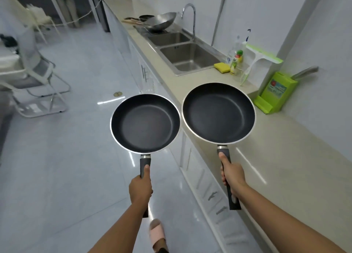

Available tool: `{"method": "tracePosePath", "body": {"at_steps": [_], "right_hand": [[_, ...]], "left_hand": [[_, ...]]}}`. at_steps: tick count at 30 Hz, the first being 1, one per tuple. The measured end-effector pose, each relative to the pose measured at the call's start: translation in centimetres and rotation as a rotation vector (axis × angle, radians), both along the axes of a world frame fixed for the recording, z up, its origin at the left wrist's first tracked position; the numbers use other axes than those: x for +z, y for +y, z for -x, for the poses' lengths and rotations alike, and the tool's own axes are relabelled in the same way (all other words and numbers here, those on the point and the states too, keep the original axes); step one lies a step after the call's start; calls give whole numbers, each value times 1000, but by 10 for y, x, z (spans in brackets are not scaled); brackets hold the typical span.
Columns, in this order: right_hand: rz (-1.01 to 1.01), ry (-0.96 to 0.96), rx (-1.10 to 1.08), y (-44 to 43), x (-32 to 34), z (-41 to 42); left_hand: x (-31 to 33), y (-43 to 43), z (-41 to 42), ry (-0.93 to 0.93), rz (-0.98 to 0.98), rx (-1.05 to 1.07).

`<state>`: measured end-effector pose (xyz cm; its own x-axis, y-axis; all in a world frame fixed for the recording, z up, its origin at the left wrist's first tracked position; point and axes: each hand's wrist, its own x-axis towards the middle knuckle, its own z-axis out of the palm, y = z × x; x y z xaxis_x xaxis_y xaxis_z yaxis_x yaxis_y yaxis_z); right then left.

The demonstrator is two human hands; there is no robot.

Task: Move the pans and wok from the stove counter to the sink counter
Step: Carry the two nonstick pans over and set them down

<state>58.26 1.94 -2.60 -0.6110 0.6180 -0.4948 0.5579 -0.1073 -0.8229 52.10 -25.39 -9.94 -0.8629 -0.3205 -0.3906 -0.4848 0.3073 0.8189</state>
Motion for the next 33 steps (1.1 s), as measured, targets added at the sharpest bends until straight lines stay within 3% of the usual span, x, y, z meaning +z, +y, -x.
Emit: {"method": "tracePosePath", "body": {"at_steps": [13,20,33], "right_hand": [[-1,11,70,-73,20,234],[11,19,170,-97,19,353],[5,-8,379,-130,27,639]], "left_hand": [[5,-94,187,-14,-42,112],[-4,-109,279,-34,-82,181],[19,-128,524,-26,-84,410]]}}
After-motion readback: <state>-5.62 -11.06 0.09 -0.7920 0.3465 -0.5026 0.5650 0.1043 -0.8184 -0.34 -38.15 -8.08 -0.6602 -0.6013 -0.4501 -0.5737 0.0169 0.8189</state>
